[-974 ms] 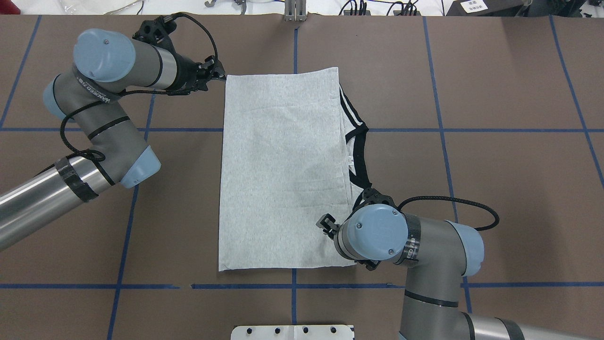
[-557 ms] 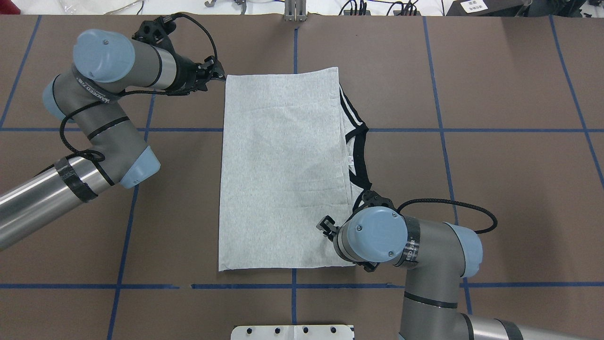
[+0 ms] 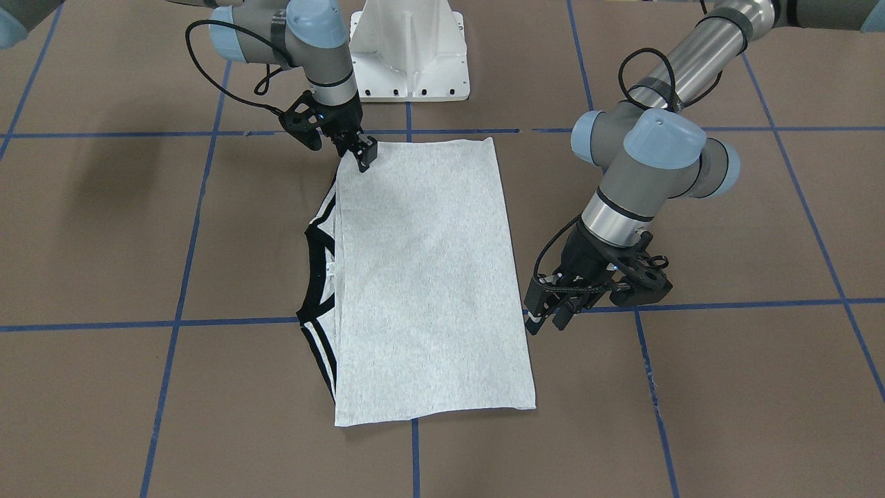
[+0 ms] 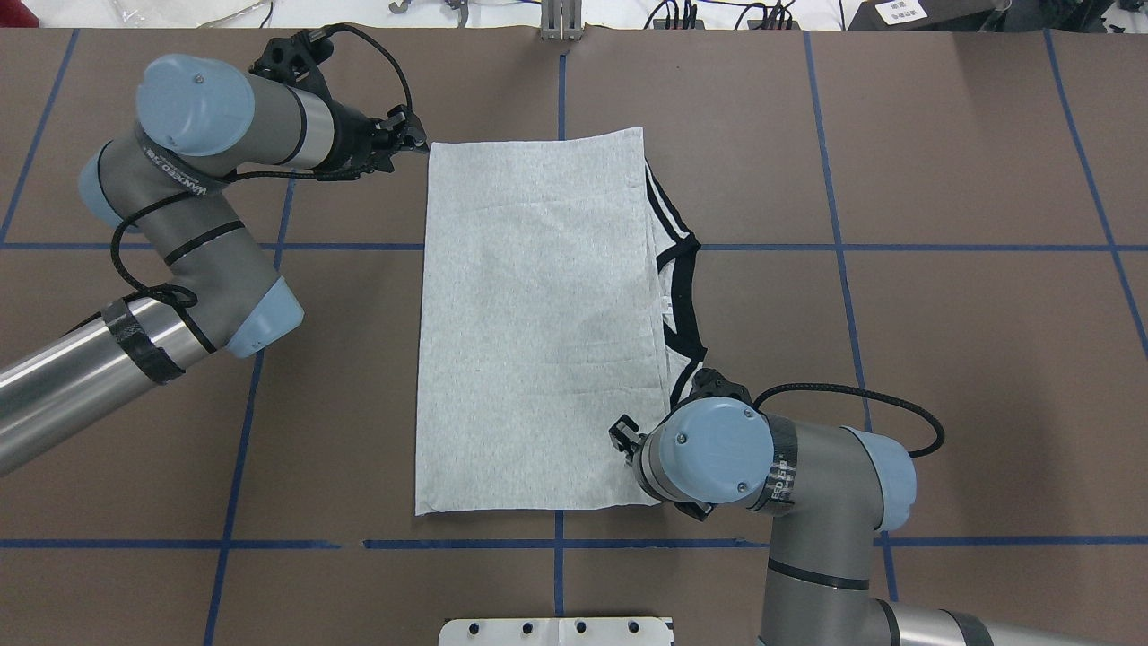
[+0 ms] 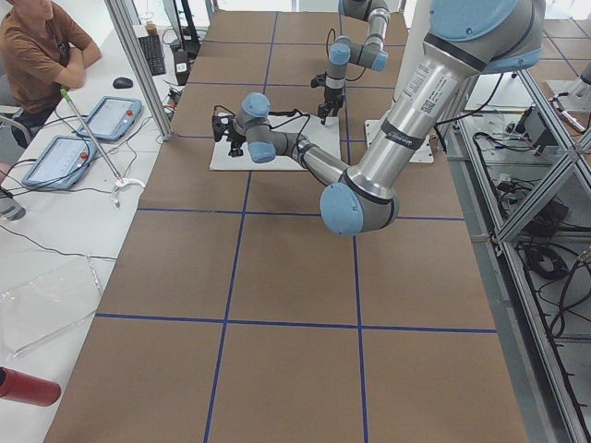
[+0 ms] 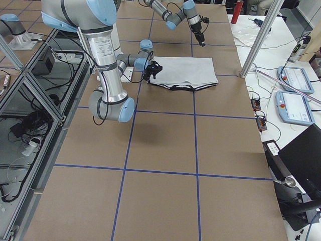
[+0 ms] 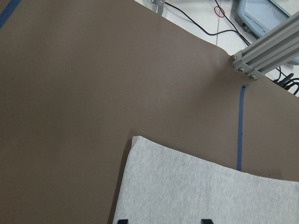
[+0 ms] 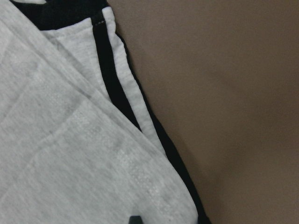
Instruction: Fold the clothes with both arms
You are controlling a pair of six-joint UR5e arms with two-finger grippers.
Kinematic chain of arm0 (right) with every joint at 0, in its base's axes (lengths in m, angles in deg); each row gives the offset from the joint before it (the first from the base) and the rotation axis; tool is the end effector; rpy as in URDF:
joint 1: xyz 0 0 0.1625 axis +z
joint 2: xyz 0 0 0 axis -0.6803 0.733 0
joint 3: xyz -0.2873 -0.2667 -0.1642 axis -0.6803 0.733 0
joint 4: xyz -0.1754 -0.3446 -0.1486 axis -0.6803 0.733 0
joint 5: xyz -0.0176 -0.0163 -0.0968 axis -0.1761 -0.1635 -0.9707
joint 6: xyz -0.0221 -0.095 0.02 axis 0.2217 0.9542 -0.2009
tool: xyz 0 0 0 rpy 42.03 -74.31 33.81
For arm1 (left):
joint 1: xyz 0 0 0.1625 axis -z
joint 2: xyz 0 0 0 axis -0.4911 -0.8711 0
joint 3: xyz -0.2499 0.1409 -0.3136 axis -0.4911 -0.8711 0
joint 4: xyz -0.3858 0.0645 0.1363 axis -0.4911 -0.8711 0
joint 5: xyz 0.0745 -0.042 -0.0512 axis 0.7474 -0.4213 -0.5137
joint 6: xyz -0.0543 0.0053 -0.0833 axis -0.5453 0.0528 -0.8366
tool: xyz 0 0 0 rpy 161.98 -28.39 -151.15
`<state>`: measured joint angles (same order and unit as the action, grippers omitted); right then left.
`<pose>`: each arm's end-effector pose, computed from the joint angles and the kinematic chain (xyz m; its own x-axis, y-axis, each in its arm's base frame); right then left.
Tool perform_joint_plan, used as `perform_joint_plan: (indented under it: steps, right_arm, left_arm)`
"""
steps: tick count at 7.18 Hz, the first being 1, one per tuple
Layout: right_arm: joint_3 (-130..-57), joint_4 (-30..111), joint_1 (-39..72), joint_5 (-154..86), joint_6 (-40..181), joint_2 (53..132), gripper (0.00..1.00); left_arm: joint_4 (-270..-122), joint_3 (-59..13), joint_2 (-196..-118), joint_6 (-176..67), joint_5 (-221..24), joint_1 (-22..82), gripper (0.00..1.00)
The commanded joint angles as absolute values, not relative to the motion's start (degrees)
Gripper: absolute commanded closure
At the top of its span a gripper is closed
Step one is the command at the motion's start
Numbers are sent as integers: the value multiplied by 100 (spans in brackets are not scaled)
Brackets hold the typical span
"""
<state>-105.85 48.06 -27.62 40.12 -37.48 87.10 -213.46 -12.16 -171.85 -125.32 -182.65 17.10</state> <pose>-0.5664 -0.2802 0.2833 0.4435 0.7047 0.5539 -0.5207 0.7055 -0.4807 0.4200 -0.5979 0.2946 0.2949 -0.1993 -0.9345 0.5068 0.8618 -0.0238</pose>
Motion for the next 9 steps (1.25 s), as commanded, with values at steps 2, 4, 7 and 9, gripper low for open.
perform_joint_plan:
  steps: [2,4,7,9]
  right_arm:
    - [-10585,4778,-2757,4012,-3825,8706,100]
    - [-10750,4540,-2696,4038,-3887,8723,100]
    - [-11014,4575,-2696,4047,-4097,8916,100]
    - [-11024,4575,-2810,4047,-4124,8935,100]
  left_arm:
    - [-21259,-1279,-17182,-12541,-18257,1726,39]
    - [-20864,-1934,-16965,-12985,-18265,1639,39]
    - [-20793,-4044,-15560,-14750,-17612,1,39]
    - [-19725,-4452,-15442,-15341,-16643,-1196,34]
